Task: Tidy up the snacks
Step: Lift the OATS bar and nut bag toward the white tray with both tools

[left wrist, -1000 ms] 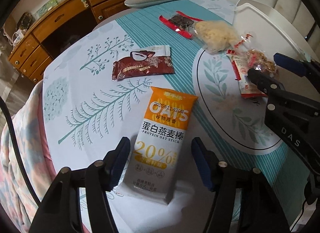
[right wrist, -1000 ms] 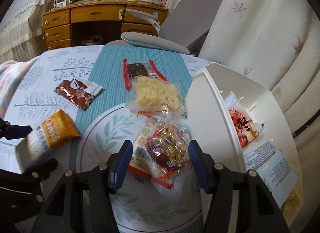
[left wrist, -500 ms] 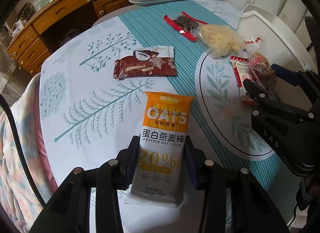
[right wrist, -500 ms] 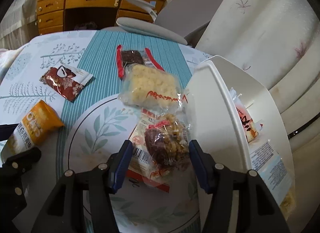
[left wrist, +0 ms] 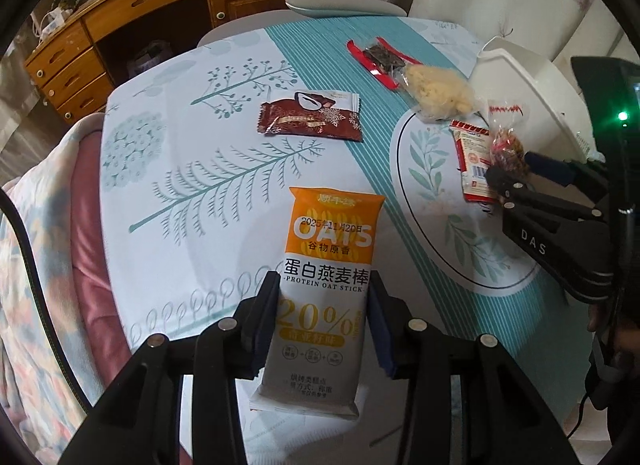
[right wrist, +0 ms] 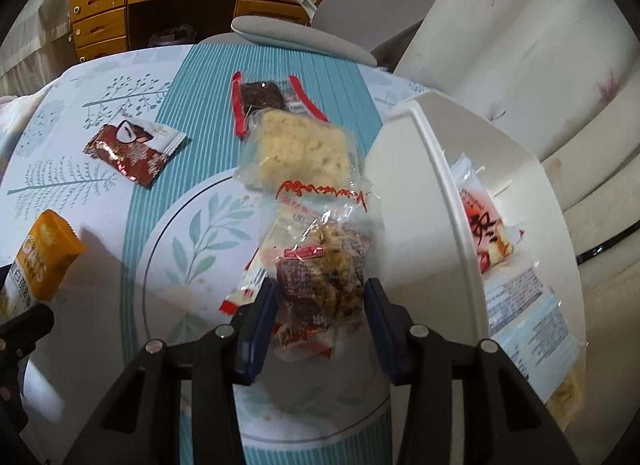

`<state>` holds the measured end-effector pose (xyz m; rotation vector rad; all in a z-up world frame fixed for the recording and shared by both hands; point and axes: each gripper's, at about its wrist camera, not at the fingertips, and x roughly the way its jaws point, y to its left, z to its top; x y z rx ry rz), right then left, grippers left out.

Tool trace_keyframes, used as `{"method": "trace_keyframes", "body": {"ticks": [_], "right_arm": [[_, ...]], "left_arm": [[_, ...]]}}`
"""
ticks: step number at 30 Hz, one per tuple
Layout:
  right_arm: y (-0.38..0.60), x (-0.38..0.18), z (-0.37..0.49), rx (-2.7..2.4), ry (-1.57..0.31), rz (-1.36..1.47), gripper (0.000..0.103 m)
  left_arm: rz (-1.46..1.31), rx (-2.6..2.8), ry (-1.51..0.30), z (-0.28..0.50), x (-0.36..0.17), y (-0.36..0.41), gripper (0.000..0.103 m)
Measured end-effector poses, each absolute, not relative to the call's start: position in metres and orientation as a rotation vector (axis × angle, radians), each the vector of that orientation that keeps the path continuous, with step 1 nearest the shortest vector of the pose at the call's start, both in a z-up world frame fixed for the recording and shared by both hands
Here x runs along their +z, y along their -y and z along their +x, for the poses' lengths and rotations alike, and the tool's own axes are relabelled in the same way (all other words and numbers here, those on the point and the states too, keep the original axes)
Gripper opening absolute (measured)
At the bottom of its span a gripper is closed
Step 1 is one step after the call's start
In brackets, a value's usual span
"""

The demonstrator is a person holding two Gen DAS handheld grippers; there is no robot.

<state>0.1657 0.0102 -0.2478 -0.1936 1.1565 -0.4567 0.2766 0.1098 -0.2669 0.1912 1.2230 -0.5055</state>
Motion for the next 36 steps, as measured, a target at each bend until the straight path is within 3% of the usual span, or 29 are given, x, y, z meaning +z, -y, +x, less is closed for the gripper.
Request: {"method": "trace_keyframes", "body": {"ticks": [19,36], "right_arm": [[-0.037,-0.241,0.086,-0.189,-1.433,0.233,0.044],[-0.019,-0.178,0.032,0.122,-1.472,0.209,0.044]], "left_arm": [[0.072,-0.466,-1.188,0.236,-0.22,-0.14,0.041],[-0.064,-0.357,-1.19,0.18,-0.181,-0.094,0.041]]}}
